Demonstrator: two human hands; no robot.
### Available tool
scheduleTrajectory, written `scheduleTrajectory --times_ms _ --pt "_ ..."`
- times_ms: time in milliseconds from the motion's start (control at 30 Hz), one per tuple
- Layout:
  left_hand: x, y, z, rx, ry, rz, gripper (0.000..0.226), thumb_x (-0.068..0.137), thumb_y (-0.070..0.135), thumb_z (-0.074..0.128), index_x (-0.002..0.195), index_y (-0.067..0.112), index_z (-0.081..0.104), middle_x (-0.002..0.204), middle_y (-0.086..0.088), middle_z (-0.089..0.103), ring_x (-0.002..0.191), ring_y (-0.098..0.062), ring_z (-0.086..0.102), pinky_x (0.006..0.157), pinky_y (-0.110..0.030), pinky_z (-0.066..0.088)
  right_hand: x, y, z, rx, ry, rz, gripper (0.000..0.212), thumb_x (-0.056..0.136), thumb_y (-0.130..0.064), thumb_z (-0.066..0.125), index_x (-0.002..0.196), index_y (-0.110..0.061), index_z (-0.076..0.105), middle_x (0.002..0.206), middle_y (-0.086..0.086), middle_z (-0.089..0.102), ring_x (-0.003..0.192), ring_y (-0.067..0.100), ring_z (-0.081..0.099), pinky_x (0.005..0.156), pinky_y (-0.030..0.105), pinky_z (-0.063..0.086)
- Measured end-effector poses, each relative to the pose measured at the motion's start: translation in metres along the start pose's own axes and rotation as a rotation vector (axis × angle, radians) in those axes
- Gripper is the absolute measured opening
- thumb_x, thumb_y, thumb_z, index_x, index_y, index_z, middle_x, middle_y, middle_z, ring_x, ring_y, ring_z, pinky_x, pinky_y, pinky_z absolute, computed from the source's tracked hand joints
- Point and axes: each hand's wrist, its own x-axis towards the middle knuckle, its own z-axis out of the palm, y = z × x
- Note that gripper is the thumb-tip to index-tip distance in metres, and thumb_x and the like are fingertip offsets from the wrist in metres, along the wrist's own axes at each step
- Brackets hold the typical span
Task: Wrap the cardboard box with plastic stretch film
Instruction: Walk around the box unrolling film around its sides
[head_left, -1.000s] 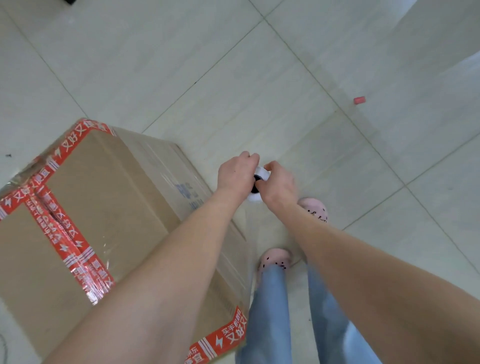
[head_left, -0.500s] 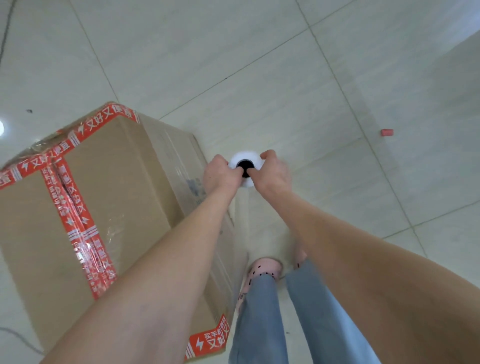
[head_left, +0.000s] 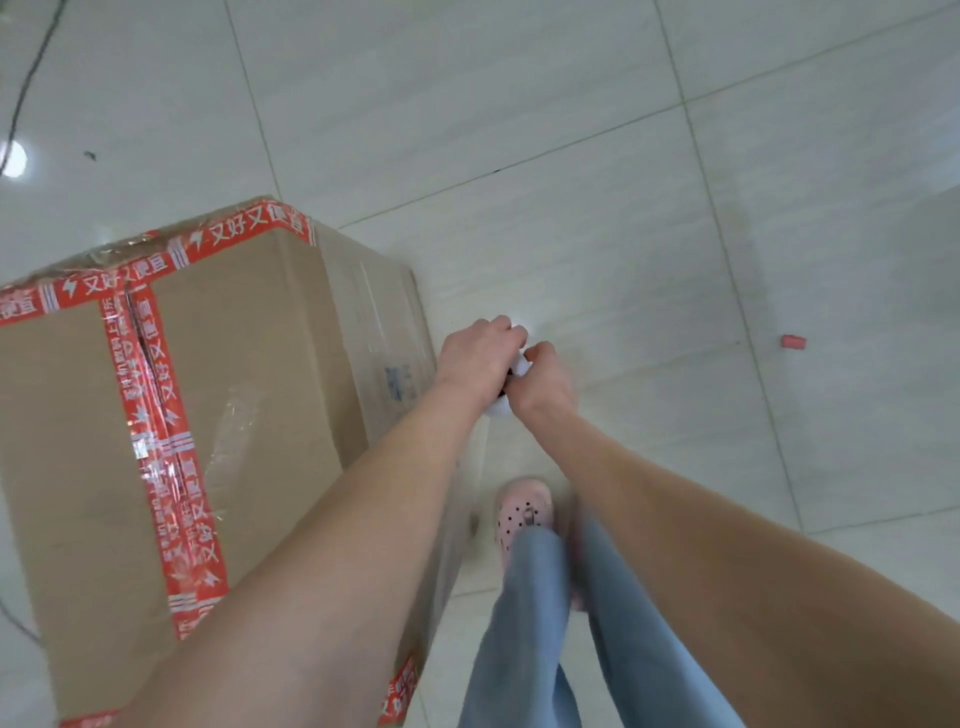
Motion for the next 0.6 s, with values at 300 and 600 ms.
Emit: scheduleTrajectory --times_ms 300,600 --pt "0.021 -0.034 -0.017 -0.185 0.016 -0.16 0.019 0.083 0.012 0.05 0.1 0.011 0.057 0.101 -0.009 0.058 0.092 -0.031 0.058 0.065 -0.032 0.039 0.016 -0.043 -0.007 -0.146 0.036 -0.04 0.027 0.08 -0.017 0.057 0.107 -0.019 0.054 0.091 0.0 0.059 0.09 0.024 0.058 0.066 0.029 0.041" --pt "0.031 -0.068 -0.028 -0.712 0.108 -0.666 0.019 0.078 0.027 0.059 0.086 0.01 0.054 0.085 -0.004 0.059 0.083 -0.027 0.057 0.06 -0.028 0.035 0.037 -0.09 -0.005 -0.103 0.041 -0.06 0.041 0.085 -0.022 0.055 0.125 -0.018 0.044 0.114 0.005 0.057 0.087 0.023 0.054 0.066 0.03 0.039"
